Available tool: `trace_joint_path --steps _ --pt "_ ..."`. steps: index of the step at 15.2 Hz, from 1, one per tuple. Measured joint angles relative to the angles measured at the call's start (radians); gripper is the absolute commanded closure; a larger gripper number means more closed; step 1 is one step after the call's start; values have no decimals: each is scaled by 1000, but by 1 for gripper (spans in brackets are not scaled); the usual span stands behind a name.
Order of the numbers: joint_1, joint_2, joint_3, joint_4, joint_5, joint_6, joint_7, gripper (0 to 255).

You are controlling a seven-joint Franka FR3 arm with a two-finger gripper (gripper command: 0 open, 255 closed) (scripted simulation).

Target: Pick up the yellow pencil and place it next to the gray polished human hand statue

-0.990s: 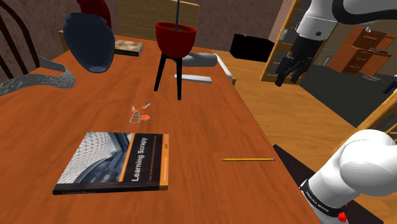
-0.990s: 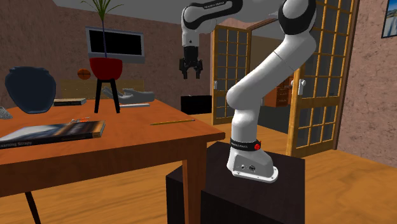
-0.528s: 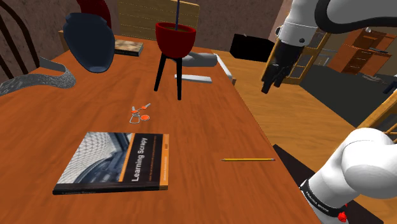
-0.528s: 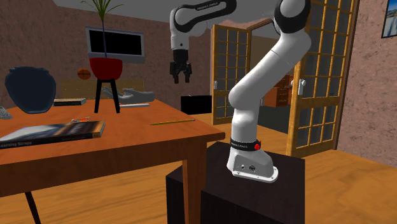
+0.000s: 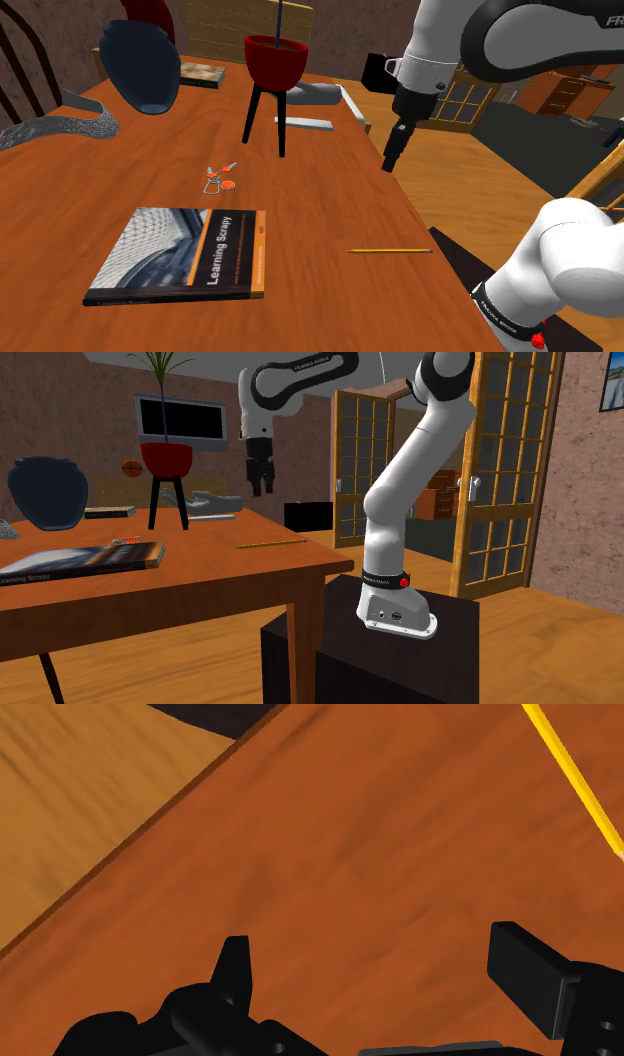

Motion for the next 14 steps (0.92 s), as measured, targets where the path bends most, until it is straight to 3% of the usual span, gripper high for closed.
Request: trace_joint_path --steps 14 --pt "244 177 183 -15 61 161 -192 0"
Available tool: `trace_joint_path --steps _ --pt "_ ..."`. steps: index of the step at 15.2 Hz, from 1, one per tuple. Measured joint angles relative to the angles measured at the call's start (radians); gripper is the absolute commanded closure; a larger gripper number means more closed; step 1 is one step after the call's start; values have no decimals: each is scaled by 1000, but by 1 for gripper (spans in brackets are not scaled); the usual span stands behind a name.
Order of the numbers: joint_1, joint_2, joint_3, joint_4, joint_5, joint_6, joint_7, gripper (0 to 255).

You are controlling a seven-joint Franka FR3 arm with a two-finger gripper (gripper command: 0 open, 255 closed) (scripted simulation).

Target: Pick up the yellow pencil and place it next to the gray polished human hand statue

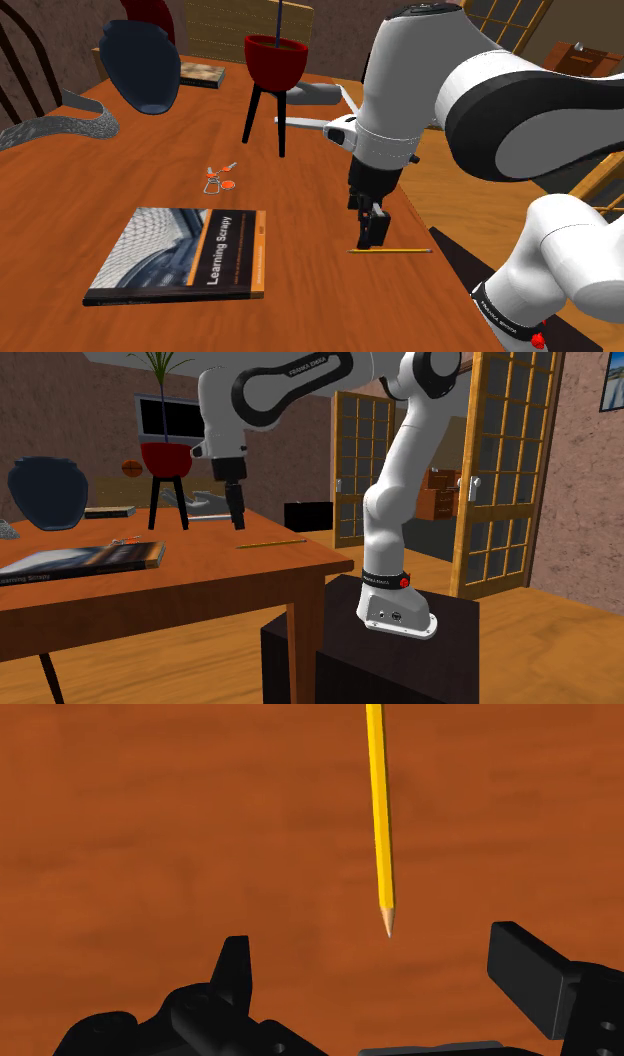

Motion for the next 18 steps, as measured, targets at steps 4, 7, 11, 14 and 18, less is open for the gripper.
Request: trace_joint_path --steps 4,7,11,14,18 --pt "24 19 22 -23 6 40 -16 0" --pt "25 36 27 -51 5 84 -14 0" --pt "25 45 29 -77 5 119 -14 0" --pt "24 45 29 -79 5 121 -14 0" --pt "27 42 32 -76 13 118 -14 255"
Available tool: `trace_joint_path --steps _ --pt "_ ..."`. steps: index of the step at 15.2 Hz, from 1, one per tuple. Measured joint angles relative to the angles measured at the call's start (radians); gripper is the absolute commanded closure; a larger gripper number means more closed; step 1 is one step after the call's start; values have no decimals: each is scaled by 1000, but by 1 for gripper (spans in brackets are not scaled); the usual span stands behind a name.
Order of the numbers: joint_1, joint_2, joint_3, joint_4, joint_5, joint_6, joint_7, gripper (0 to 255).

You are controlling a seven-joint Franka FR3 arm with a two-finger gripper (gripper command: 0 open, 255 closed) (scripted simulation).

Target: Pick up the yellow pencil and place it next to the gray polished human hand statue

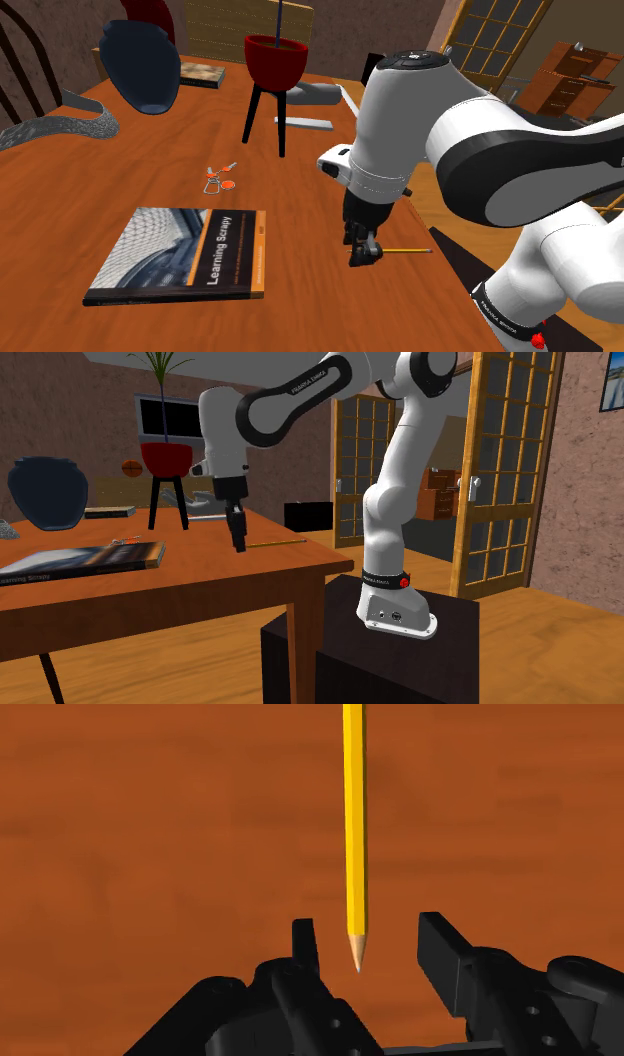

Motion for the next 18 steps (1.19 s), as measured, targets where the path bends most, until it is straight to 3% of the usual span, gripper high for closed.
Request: trace_joint_path --steps 2,8,18 --pt "2 -4 1 0 28 -1 -2 255" --pt "-1 2 0 4 -5 2 1 255" --pt "-1 -48 -15 78 -3 -128 -10 255"
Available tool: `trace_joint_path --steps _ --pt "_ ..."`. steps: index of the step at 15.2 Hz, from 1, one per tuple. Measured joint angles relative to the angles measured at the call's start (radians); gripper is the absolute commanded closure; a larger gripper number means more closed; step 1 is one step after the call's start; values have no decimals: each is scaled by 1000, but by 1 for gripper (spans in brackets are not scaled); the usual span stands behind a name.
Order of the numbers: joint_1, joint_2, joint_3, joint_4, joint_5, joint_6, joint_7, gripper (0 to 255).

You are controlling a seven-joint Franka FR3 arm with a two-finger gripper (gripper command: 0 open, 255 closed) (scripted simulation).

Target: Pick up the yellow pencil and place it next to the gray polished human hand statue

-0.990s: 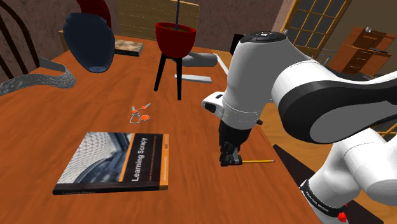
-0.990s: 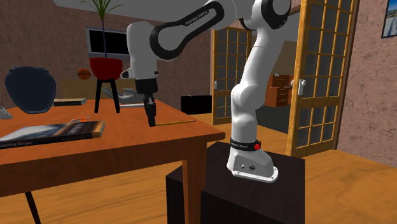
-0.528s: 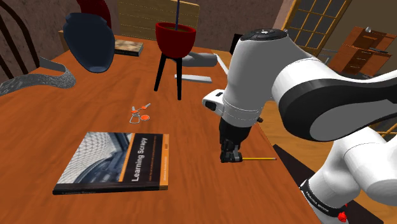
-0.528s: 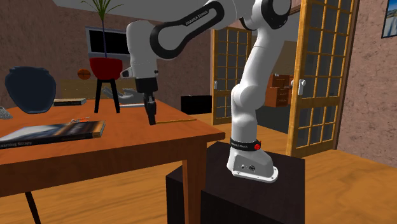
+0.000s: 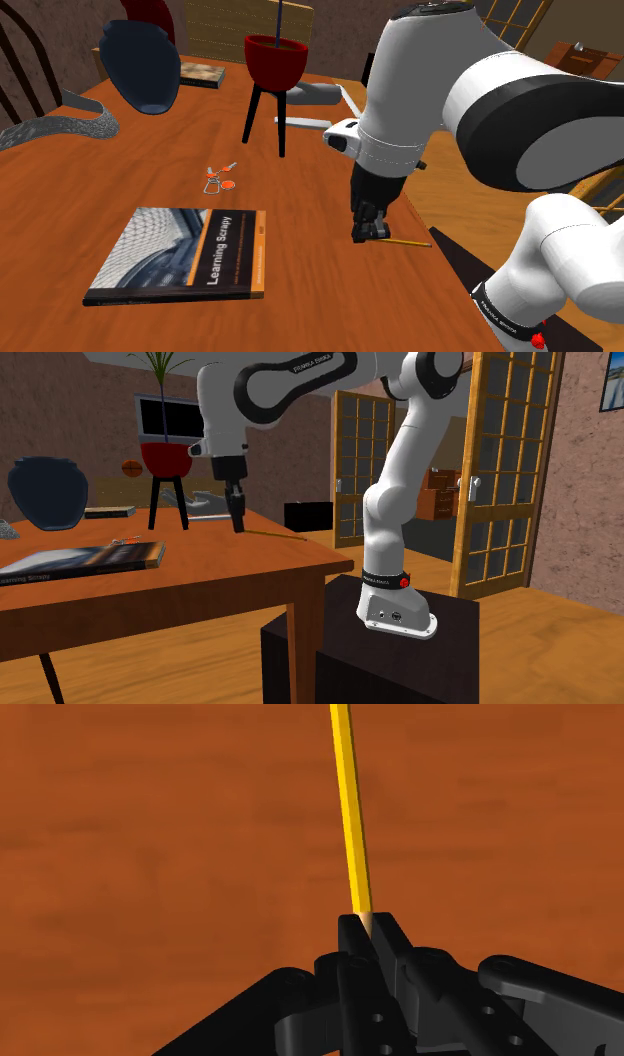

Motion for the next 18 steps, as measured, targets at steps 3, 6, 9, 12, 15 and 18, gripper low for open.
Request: trace_joint_path --steps 3,6,9,12,15,18 --pt "-1 -12 -5 32 -1 -44 -4 255" --pt "-2 -24 -11 63 -2 -86 -8 255" --pt "-3 -28 -14 100 -3 -128 -9 255" --pt "-4 -31 -18 141 -5 -171 -12 255" --pt "-5 -37 -22 175 -6 -211 -13 255" --pt "-6 -39 -25 214 -8 -253 -13 255"
